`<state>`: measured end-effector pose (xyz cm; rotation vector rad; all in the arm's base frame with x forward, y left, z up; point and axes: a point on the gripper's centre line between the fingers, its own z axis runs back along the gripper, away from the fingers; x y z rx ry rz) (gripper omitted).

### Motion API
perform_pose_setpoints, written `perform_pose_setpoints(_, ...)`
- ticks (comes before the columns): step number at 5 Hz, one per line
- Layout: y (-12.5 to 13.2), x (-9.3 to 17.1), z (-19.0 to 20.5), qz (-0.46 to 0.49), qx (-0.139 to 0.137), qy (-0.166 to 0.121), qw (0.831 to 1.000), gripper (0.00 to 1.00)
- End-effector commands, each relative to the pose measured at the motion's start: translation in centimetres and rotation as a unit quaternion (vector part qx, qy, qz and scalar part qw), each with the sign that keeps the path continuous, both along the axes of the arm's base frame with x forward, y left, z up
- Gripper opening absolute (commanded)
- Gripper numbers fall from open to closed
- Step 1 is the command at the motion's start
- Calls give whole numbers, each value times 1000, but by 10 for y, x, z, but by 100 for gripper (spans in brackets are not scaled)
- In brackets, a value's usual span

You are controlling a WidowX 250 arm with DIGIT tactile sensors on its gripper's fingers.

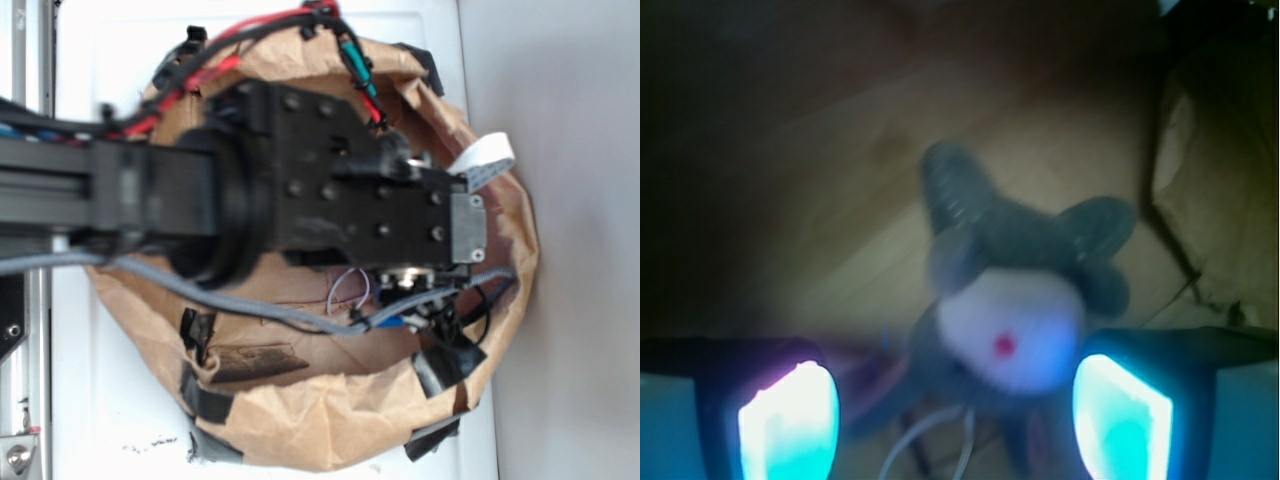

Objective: Grab the gray animal.

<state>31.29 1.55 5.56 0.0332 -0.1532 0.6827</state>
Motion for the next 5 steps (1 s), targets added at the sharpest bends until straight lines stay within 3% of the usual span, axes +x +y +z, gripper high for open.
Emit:
perform_pose_setpoints(1,4,6,15,38,35,-44,998,0)
perform_pose_setpoints(3,-2,-4,13,42,68,-64,995,0)
perform_pose_setpoints(4,-3,-11,13,40,72,-73,994,0)
perform_pose_setpoints(5,-6,-18,25,28,48,-80,995,0)
